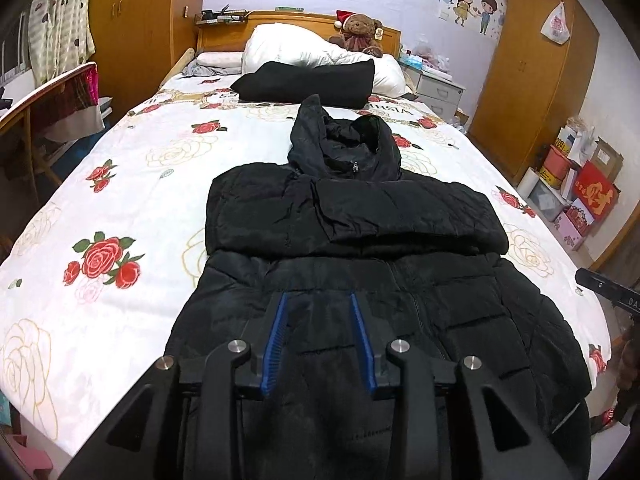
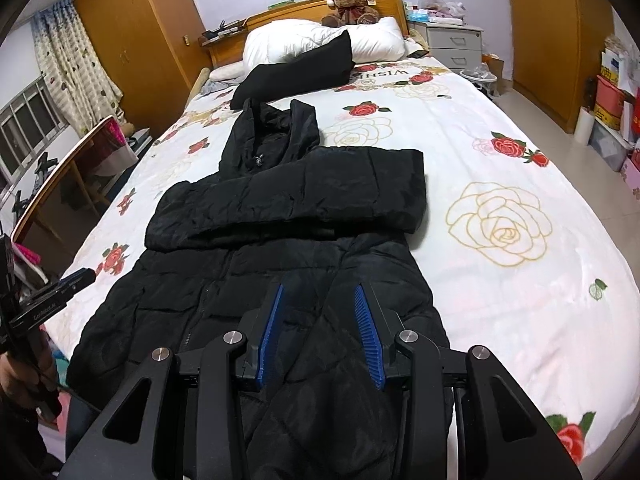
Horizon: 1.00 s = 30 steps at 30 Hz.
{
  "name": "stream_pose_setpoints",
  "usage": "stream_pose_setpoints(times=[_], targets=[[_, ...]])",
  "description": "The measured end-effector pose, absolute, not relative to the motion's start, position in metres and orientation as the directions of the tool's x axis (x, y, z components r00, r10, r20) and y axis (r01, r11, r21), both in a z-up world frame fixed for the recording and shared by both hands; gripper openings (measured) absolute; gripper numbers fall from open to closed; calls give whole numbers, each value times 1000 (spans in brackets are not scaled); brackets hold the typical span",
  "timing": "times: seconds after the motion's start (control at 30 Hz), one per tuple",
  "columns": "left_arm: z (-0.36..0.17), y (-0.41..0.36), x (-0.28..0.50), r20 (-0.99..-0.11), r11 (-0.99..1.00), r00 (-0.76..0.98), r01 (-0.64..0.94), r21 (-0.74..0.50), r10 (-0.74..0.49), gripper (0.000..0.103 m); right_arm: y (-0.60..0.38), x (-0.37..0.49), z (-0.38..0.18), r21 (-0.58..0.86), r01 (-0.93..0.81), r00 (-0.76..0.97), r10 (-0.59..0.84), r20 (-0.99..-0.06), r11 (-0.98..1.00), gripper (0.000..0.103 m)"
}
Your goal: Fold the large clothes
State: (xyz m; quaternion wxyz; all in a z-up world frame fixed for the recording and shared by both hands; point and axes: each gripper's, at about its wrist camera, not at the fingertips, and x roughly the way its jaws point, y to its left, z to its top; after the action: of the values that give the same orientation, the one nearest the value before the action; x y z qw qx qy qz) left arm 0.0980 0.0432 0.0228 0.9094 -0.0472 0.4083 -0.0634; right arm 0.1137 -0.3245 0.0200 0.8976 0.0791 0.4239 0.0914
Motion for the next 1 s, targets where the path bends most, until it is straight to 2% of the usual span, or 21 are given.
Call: stream_pose_setpoints(times=[0.1,0.17,0.33,0.53,0.83,1.0], targets=[[27,44,101,-731,987,664,80,-142,-159,36,-320,118,25,219,-112,629,240,-739,969,38],[31,45,107,-723,986,671,83,-145,-163,41,-317,124,29,221,-117,635,244,-733,968,38],[36,46,136,-719,984,673,85,-159,-174,45,-307,152,34,221,-143,637,261,-725,965,38],[39,47,190,-718,982,672,93,-163,-183,45,-295,203,38,227,-183,629,292,-720,956,44],[36,49,287,-715,983,675,105,-152,-183,47,-276,308,41,212,-231,622,311,-718,950,44],[24,39,347,-722,987,673,122,-107,-162,47,-269,371,29,205,-236,613,309,-727,950,44]])
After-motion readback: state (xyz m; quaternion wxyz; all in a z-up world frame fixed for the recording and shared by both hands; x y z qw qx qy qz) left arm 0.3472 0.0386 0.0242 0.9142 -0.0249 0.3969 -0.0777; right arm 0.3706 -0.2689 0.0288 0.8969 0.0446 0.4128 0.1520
